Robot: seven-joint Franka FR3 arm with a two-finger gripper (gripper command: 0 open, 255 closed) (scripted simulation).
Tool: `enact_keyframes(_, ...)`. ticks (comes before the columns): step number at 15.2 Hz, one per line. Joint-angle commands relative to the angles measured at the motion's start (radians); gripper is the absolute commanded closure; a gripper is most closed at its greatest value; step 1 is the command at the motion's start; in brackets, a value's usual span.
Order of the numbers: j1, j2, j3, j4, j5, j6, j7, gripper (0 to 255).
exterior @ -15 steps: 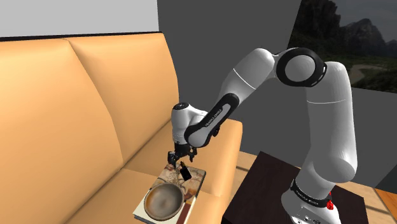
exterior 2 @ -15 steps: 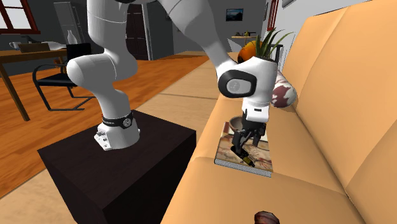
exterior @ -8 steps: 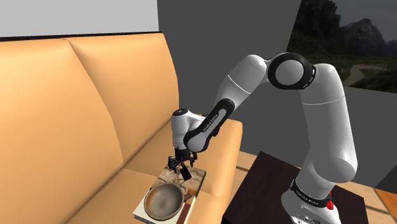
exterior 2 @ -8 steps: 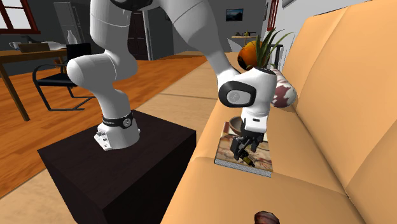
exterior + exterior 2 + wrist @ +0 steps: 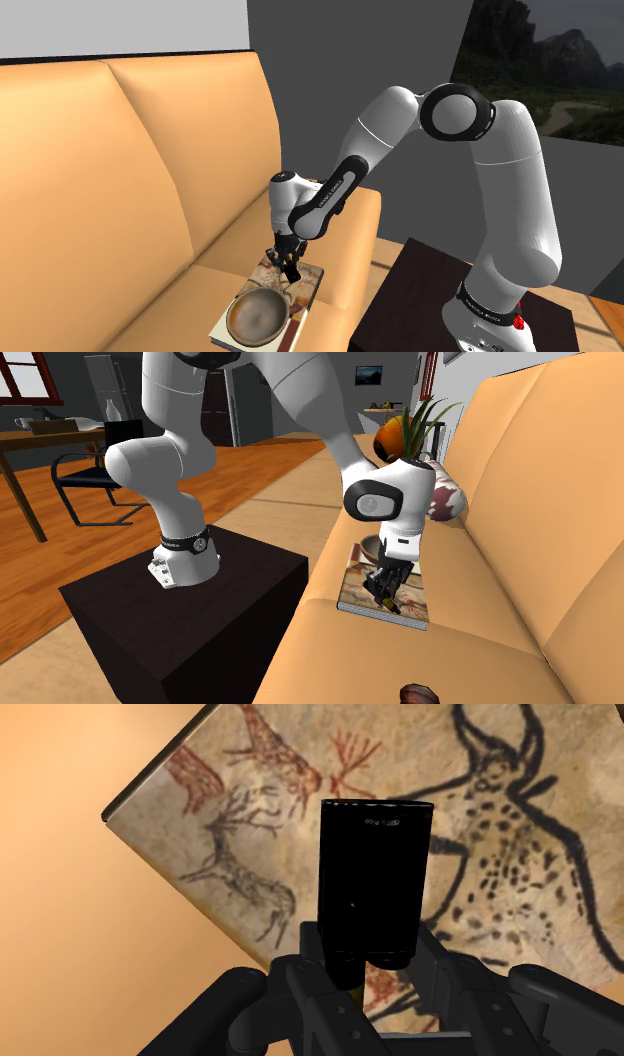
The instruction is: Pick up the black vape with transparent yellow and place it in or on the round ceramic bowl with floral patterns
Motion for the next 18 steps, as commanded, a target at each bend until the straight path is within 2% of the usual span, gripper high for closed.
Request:
enact_keyframes(1, 0.0, 0.001, 0.0, 0.0, 0.0, 0.0, 0.0, 255)
enact_keyframes(8, 0.0, 0.001, 0.0, 0.0, 0.0, 0.0, 0.0, 255)
enact_keyframes(18, -0.031, -0.113, 0.042, -0.012, 0.056, -0.099, -0.036, 255)
